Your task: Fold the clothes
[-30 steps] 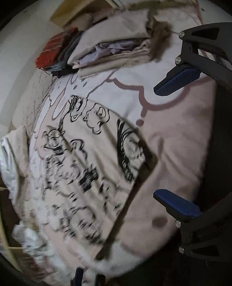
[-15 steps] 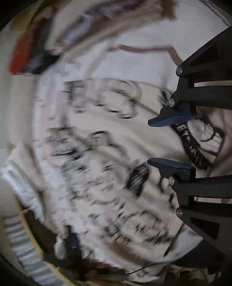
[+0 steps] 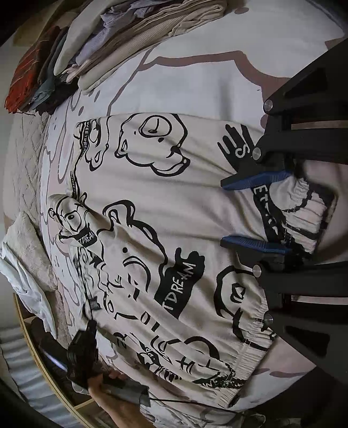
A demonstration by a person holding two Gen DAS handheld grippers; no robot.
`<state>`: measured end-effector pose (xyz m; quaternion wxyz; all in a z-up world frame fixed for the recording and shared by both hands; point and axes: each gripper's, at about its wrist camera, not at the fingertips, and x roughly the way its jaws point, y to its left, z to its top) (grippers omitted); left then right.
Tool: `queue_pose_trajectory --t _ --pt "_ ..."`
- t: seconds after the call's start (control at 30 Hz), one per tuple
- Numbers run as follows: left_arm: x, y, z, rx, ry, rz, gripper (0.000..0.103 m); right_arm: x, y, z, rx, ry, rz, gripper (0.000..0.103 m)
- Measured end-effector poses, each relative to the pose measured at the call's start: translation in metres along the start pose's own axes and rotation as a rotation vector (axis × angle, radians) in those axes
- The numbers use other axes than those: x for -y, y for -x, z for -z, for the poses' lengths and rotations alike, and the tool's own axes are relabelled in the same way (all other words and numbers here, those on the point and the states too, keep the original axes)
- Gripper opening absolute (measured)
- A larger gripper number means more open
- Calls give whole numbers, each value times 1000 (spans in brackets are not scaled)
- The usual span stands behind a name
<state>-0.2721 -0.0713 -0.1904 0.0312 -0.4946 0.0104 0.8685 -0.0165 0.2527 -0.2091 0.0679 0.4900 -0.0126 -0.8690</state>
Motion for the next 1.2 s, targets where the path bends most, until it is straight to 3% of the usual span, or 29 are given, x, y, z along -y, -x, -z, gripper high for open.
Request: queue_pose_trajectory --t 0.07,0.17,0.23,0.3,0.37,0.43,0.63,0.9,0.93,1.0,1.13,1.2 --pt "-18 1 2 -12 19 -30 5 1 0 -2 -3 1 1 36" --pt "-33 14 3 1 38 41 6 -8 9 -10 9 50 34 36" --pt "-35 27 1 22 38 63 17 -19 27 -17 77 98 36 36" --pt "-36 42 1 47 33 35 72 -25 46 -25 121 100 4 36" --pt "-40 56 10 67 34 32 83 -27 62 -32 147 83 -35 36" --pt "-38 66 20 60 31 50 83 -26 73 -34 164 66 -62 36" --pt "-19 97 109 -49 18 159 83 -20 75 -23 95 24 -124 36" --pt "9 136 214 -163 14 300 82 -65 64 -19 45 130 -233 36" --pt "12 135 216 -159 40 311 77 -68 65 -19 47 133 -238 36" --pt "20 128 218 -190 99 338 36 -73 66 -18 54 140 -235 36" --pt "33 119 215 -217 173 452 36 -74 68 -15 52 142 -213 36" --pt "41 112 216 -267 193 504 39 -72 69 -16 59 130 -207 36"
